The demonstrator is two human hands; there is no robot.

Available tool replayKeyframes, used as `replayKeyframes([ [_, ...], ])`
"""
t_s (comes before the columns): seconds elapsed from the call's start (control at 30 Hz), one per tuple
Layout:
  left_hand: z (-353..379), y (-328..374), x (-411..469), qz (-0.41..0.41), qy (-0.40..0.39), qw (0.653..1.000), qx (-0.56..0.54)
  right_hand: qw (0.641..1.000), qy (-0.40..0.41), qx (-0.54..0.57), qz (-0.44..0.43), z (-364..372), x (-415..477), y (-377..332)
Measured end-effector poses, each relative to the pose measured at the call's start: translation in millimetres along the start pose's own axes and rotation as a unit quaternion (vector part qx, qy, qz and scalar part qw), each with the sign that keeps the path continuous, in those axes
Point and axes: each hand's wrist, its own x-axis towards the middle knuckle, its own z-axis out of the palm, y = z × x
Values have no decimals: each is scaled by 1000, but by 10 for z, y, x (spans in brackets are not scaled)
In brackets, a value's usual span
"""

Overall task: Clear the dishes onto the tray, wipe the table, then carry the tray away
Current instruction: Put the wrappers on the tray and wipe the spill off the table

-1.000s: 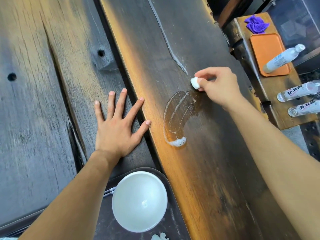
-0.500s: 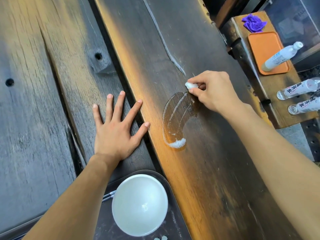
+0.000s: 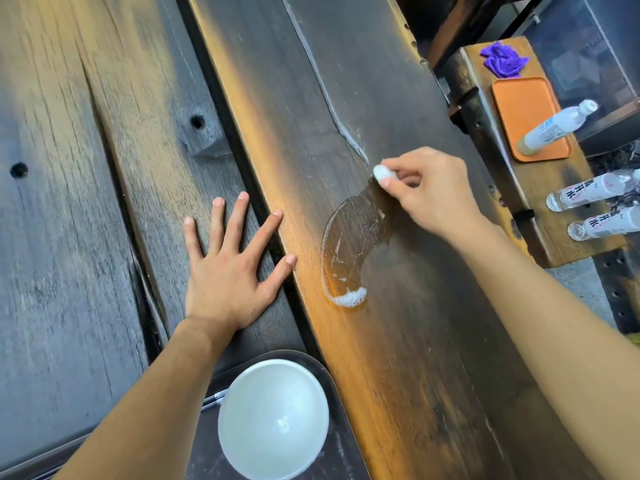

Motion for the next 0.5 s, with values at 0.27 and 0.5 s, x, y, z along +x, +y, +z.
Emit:
replayKeyframes([
  [0.27, -7, 8, -12, -6, 2, 1000, 2, 959, -189, -56, -204, 291, -429, -337],
  [0.5, 22, 10, -16, -9, 9, 1000, 6, 988, -66, 58, -124, -1, -378, -61],
])
